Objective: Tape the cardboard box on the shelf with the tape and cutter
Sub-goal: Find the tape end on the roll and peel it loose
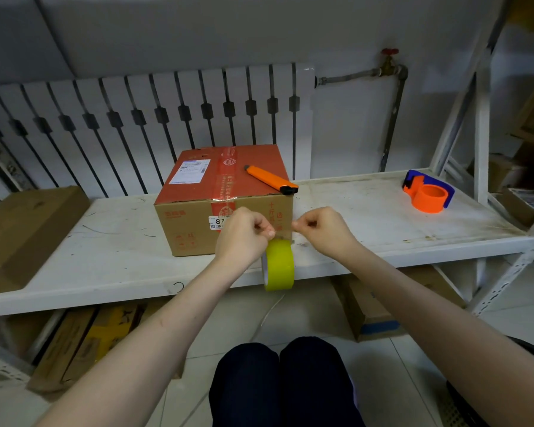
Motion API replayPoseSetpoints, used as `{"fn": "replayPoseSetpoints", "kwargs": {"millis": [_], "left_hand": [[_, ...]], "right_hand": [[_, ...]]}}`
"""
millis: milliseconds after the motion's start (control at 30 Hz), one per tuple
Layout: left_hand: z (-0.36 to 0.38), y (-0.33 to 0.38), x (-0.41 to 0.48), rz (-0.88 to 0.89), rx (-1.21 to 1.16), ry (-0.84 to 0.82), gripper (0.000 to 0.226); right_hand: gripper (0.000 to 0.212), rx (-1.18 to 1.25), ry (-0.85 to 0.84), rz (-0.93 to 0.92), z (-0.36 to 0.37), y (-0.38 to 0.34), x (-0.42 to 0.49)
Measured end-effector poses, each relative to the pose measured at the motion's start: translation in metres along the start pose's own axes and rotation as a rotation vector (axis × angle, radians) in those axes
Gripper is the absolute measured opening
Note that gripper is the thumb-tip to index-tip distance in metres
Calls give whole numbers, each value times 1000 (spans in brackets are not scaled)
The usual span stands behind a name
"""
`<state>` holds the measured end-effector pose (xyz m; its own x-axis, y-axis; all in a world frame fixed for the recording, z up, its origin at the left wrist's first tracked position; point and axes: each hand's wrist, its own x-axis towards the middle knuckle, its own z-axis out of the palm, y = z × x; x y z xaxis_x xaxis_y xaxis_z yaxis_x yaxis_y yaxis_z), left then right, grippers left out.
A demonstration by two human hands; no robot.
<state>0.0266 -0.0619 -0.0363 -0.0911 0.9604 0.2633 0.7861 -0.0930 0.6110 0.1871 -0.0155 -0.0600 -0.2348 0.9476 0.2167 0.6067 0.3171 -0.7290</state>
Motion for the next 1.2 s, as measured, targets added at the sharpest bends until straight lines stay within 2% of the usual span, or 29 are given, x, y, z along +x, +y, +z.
{"fn": "replayPoseSetpoints", "kwargs": {"millis": [33,67,133,167,233,367,467,567,667,833,933,967,1067,1200], "left_hand": [[0,-1,1,-12,-16,5,9],[-1,-1,1,-20,-29,3,10],[-1,-1,2,-36,-53,-8,10],[-1,-1,4,-43,-67,-8,10],[-2,-1,5,-56,-91,-2,10],[-8,0,7,-99,-117,-13,19],[-10,-3,12,-226,-239,-53,24],[-7,-8,14,-337,-401,-39,21],[-7,-16,14,-326,-460,-37,22],[-1,-18,13,-464,-639,10,15],[7,-11,6,-497,-671,-170,48],[11,-7,5,-491,-684,-211,47],[16,3,9,-529,-752,-240,25],[21,5,19,-632,-865,-338,14]], "right_hand": [[38,-11,-2,66,0,3,2],[45,-3,-79,126,-1,3,1],[54,46,-349,225,3,0,-5],[54,54,-452,246,5,-4,-8],[50,95,-514,235,12,-6,-11],[28,288,-413,204,22,2,-11],[34,403,-416,120,18,4,-11],[34,348,-467,17,11,3,-11],[35,266,-485,-52,11,4,-12],[33,245,-405,-105,11,7,-12],[32,234,-327,-114,8,11,-9],[32,240,-318,-115,7,13,-8],[33,222,-312,-123,5,18,-10],[32,267,-278,-114,0,31,-14]]}}
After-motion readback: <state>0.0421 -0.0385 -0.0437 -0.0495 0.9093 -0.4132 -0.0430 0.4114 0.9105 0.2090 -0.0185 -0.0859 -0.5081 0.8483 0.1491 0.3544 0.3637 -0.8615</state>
